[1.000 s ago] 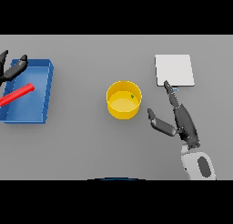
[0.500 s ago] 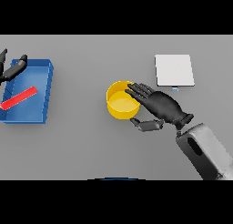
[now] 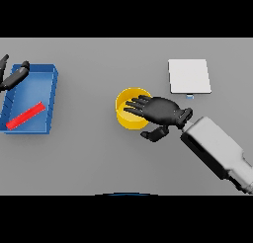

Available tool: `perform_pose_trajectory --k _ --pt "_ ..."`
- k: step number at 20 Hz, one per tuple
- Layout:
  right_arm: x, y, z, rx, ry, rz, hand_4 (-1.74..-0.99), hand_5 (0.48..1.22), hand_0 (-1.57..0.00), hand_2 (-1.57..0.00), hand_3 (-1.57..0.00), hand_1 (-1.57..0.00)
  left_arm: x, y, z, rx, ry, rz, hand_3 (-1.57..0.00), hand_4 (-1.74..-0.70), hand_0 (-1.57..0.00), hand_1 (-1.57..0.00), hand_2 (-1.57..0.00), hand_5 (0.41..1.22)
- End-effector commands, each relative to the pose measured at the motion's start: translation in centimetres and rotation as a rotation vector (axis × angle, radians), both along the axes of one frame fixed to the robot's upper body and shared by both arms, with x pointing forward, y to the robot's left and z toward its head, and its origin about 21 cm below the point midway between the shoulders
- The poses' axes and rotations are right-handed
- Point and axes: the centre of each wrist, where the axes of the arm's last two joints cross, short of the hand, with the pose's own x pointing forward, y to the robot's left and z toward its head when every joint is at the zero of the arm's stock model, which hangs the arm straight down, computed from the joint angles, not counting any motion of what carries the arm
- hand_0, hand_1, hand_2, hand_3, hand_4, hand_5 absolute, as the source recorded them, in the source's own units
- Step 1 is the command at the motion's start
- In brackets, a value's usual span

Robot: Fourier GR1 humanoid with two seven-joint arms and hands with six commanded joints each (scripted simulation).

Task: Pick up the red beaker and tilt it to pour out 1 green nut into yellow bowl. Pick up the yellow bowl and place it on the metallic measuring scale.

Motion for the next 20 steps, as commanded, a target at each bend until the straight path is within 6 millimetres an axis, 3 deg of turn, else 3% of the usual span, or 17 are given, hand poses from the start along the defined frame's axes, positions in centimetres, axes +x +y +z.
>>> perform_pose_trajectory --k 1,12,15,17,18,20 --pt "0.5 0.6 -0.2 -0.025 -0.003 0.000 -1.224 0.703 0.00 0.00 0.00 0.00 -0.1 0.1 -0.1 -0.006 0.004 0.000 0.00 -0.72 0.00 0.00 0.00 0.687" --pt "2.5 2.8 -1.1 -0.188 0.063 0.030 -1.297 0.753 0.00 0.00 0.00 0.00 -0.2 0.2 0.1 -0.016 -0.016 0.001 0.00 -0.72 0.00 0.00 0.00 0.688" --pt "2.4 3.1 -1.5 -0.191 0.093 -0.013 -1.336 0.810 0.00 -0.02 -0.04 -0.02 -0.5 0.7 0.0 -0.015 -0.008 0.005 0.00 -0.71 0.00 0.00 0.00 0.686" --pt "2.6 3.2 -1.6 -0.195 0.101 -0.006 -1.387 0.873 -0.29 -0.18 -0.17 -0.24 -0.6 0.5 0.2 -0.019 -0.017 0.002 0.00 -0.71 0.00 0.00 0.00 0.691" --pt "2.4 3.3 -1.4 -0.204 0.093 0.013 -1.420 0.943 -0.54 -0.31 -0.26 -0.47 -0.7 0.7 0.0 -0.022 -0.013 0.005 0.00 -0.72 0.00 0.00 0.00 0.692" --pt "2.4 3.1 -1.5 -0.203 0.099 0.026 -1.512 1.043 -0.91 -0.69 -0.46 -0.87 -0.4 0.5 -0.1 -0.019 -0.010 0.006 0.00 -0.72 0.00 0.00 0.00 0.692"
